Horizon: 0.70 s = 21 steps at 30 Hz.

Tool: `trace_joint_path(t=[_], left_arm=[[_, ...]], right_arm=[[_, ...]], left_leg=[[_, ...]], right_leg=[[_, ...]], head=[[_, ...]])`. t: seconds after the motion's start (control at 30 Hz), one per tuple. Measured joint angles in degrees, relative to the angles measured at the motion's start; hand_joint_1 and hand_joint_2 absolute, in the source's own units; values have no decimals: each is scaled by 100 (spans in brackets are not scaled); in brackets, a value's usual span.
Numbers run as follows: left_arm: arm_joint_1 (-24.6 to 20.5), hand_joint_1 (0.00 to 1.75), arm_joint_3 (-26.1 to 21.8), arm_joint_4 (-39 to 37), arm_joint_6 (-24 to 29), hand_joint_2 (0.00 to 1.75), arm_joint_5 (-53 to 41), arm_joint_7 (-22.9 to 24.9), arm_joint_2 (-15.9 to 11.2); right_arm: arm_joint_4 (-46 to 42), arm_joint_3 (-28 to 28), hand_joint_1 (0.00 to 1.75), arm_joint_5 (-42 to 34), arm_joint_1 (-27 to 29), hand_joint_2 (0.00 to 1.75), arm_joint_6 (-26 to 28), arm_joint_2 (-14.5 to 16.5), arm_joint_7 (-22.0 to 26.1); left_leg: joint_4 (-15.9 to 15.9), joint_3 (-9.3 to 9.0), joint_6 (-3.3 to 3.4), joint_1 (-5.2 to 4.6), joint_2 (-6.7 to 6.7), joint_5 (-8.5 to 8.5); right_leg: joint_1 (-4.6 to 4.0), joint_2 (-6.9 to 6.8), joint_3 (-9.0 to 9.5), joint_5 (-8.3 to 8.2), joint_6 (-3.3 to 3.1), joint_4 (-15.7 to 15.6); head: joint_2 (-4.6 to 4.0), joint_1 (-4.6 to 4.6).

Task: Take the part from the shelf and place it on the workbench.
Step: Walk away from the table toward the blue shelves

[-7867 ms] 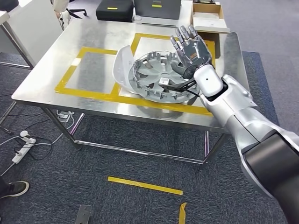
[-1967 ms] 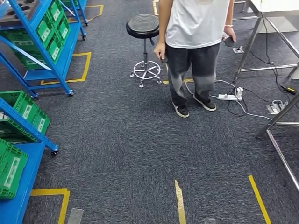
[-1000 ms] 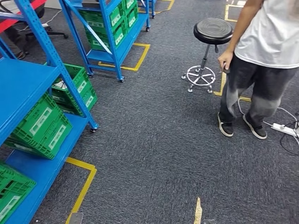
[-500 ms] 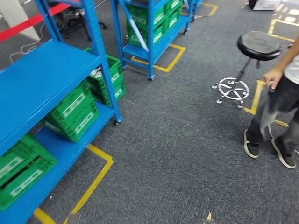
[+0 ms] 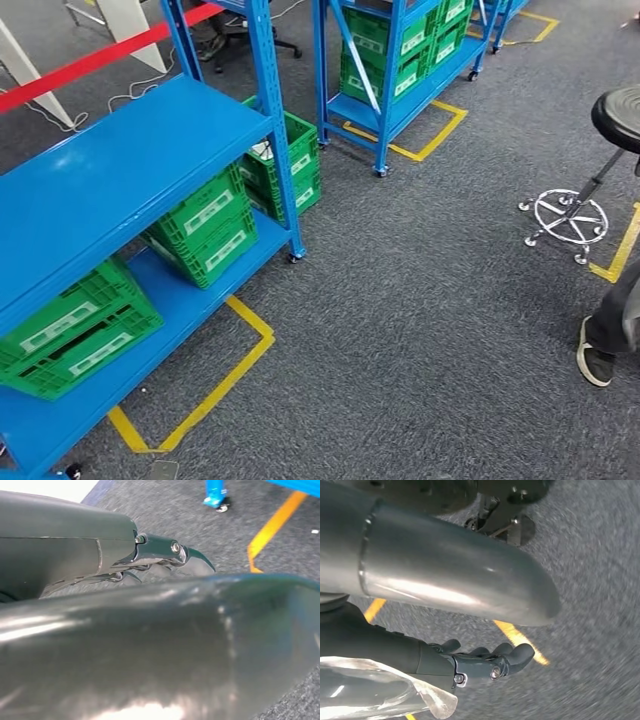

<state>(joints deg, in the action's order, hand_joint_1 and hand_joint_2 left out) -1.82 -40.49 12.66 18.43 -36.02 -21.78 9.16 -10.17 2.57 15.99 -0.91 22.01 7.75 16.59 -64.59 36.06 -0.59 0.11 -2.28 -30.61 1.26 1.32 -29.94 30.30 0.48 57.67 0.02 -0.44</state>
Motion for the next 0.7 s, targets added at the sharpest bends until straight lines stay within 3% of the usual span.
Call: trace_joint_path(t=[0.07,0.1,0.13,0.2,0.27,0.33,0.4,0.47,0.53,0.6,0.63,0.67,0.7], left_arm=[[-17,0,15,-1,-2,0,-33,13,1],[-14,0,24,-1,-3,0,-42,21,1],[-4,0,33,-2,-4,0,-49,32,1],[12,0,48,-2,-4,0,-73,58,0],[-3,0,65,-2,-7,0,-102,90,-1],[-25,0,89,-2,-16,0,-129,114,1],[-5,0,101,-3,-22,0,-144,111,2],[18,0,102,-4,-22,0,-143,84,-1],[0,0,103,-4,-24,0,-142,56,-1],[-19,0,104,-4,-27,0,-143,43,1],[-19,0,104,-4,-28,0,-143,41,0],[-16,0,104,-4,-29,0,-143,40,-1],[-15,0,104,-4,-32,0,-143,40,-2]], right_arm=[[2,-61,0,59,14,0,-24,1,-36],[3,-81,0,73,17,0,-26,1,-46],[3,-100,0,83,15,0,-27,1,-50],[3,-141,0,102,7,0,-29,2,-49],[3,-172,0,123,2,0,-33,7,-46],[3,-190,0,131,-8,0,-35,13,-49],[1,-208,0,131,-32,0,-38,16,-56],[-3,-219,0,131,-52,0,-43,19,-55],[-3,-223,0,131,-46,0,-50,18,-51],[-2,-226,0,132,-19,0,-59,18,-50],[-2,-226,0,132,-6,0,-63,18,-48],[-2,-226,0,132,2,0,-65,18,-44],[-2,-227,0,131,5,0,-71,18,-37]], left_leg=[[-732,350,-31,14,154,-304],[-952,457,-36,21,170,-344],[-972,467,-32,26,180,-277],[-418,191,14,14,258,102],[257,-152,93,-47,495,328],[512,-273,152,-97,614,300],[566,-282,194,-79,500,297],[621,-306,241,-38,381,322],[642,-317,275,-16,253,335],[639,-321,289,-16,100,329],[637,-329,291,-15,23,325],[633,-341,287,-12,-62,318],[626,-355,277,-7,-146,308]], right_leg=[[-14,-196,23,31,-37,-2],[-19,-288,36,47,-44,-2],[-23,-368,53,64,-43,-2],[-32,-508,112,107,-26,-3],[-60,-640,148,165,25,-3],[-88,-776,161,209,81,-17],[-94,-864,223,240,125,-40],[-79,-631,173,391,174,148],[-60,-284,-165,706,206,809],[-57,-172,-579,886,220,1500],[-57,-156,-691,821,223,1604],[-54,-139,-700,636,225,1481],[-46,-91,-615,371,225,1166]], head=[[0,-21],[0,-22],[0,-21],[0,-23],[0,-25],[0,-16],[0,-5],[0,21],[0,52],[0,60],[0,61],[0,60],[0,60]])
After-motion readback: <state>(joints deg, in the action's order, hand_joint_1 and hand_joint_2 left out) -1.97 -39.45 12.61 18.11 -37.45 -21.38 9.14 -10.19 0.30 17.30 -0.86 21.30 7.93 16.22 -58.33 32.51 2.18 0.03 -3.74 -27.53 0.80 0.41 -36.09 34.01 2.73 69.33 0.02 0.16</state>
